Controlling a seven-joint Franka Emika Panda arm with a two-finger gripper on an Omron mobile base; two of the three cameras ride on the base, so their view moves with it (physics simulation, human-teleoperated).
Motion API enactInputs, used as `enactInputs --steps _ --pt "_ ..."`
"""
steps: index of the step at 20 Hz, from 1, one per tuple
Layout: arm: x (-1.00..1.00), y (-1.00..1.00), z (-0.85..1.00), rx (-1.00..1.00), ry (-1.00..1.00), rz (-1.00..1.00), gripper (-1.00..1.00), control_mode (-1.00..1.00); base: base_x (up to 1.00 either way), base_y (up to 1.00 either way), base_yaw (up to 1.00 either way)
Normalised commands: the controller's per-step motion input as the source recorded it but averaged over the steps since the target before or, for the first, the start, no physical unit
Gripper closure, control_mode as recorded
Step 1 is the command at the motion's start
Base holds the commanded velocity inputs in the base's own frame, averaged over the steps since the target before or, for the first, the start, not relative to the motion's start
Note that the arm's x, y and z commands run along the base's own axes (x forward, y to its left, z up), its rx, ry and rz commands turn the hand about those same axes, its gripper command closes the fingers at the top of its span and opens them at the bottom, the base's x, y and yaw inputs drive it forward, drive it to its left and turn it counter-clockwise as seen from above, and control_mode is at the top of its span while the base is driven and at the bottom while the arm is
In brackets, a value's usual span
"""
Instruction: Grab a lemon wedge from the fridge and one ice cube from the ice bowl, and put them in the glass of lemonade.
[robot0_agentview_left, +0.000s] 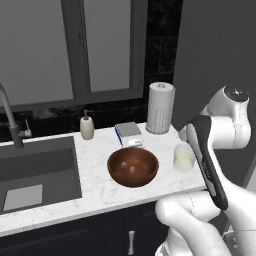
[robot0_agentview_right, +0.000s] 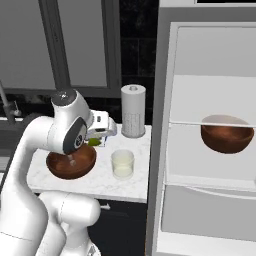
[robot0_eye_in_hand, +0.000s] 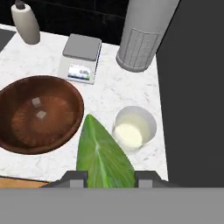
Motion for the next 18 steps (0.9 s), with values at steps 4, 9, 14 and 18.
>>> enactInputs --steps 4,9,14,18 --pt "0.73 -0.13 -0.56 -0.08 0.2 0.0 1.0 -1.0 0.0 0.0 0.0" --pt "0.55 -0.05 -0.75 -0.16 0.14 -0.01 1.0 -1.0 0.0 0.0 0.0" --pt "0.23 -0.1 -0.75 -0.16 0.0 0.0 1.0 -1.0 0.0 0.0 0.0" --pt "0.5 -0.16 -0.43 -0.05 0.05 0.0 1.0 -1.0 0.0 0.0 0.0"
